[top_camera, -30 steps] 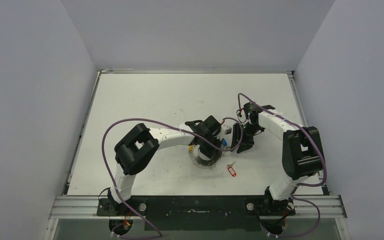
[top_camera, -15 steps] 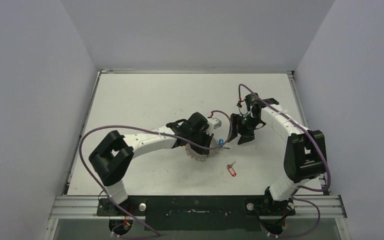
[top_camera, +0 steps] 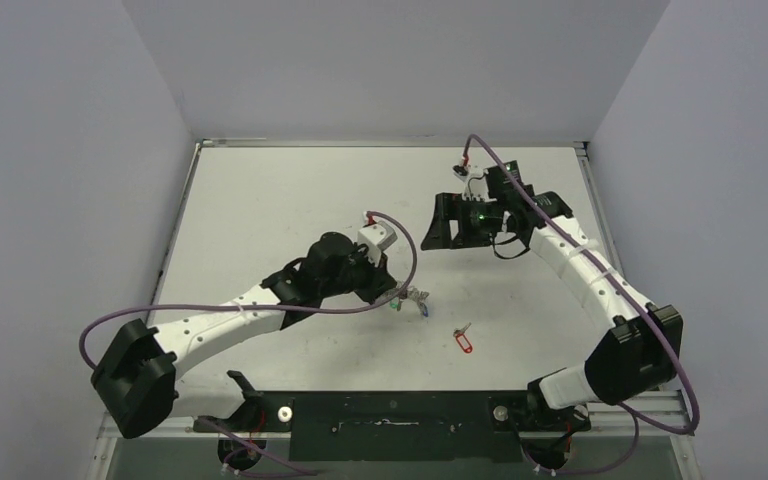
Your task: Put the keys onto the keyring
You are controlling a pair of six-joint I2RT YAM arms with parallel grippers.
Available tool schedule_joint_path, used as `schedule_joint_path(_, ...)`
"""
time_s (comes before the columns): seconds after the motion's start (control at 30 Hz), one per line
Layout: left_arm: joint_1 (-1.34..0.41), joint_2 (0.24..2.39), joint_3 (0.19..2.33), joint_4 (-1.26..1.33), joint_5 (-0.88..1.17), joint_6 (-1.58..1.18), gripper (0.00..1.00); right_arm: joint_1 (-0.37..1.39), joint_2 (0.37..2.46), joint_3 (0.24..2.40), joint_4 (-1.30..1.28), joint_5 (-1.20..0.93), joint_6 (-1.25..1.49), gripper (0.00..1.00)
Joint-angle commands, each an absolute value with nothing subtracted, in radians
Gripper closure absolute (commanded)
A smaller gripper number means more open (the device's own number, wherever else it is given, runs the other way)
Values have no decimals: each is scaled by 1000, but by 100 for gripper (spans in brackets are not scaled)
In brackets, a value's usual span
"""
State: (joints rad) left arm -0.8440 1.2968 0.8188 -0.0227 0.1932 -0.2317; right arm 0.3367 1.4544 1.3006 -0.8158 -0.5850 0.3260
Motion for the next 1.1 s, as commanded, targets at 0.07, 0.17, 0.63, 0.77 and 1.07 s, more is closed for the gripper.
schedule_joint_path(0.07, -796, 1145, 683, 278, 199, -243, 100, 471, 1252, 1128, -328, -756, 272, 20)
schedule_joint_path(0.17, -786, 1100, 619, 358, 224, -240, 100, 493, 1144, 979, -52, -793, 240, 17)
schedule_joint_path(0.63, -777, 972, 471, 562, 358, -108, 100, 555, 1207, 868, 95, -1046, 50, 40)
schedule_joint_path(0.77, -777, 967, 456, 587, 369, -116, 100, 593, 1230, 880, 10, -1042, -55, 46)
schedule_joint_path(1.07, -777, 954, 444, 623, 393, -115, 100, 626, 1248, 871, -11, -1017, -123, 57)
